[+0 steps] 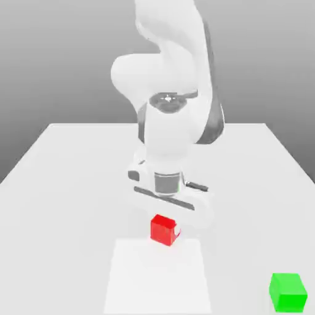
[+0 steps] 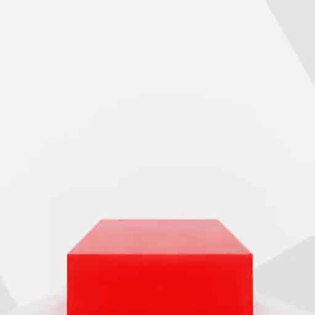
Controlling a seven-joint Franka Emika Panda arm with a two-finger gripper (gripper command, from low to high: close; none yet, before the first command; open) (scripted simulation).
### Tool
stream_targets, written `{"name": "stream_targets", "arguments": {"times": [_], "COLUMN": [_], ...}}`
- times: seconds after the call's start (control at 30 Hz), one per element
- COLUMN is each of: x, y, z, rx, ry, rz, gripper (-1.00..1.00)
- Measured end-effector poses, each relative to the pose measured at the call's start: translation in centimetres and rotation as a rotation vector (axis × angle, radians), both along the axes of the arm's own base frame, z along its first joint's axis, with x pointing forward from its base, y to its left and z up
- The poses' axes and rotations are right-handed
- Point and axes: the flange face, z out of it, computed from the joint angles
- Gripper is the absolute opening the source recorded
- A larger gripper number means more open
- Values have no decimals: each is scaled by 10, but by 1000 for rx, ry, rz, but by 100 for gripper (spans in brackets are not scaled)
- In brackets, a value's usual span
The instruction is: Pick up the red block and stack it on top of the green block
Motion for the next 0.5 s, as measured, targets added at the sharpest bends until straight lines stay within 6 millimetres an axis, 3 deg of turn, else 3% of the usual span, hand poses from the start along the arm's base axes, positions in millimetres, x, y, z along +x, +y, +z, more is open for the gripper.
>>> {"name": "stream_targets", "arguments": {"times": [0.13, 0.5], "x": [34, 115], "y": [38, 184], "z": [12, 34], "rx": [-19, -15], "ry": [4, 8], "rz": [189, 744], "gripper": [-100, -100]}}
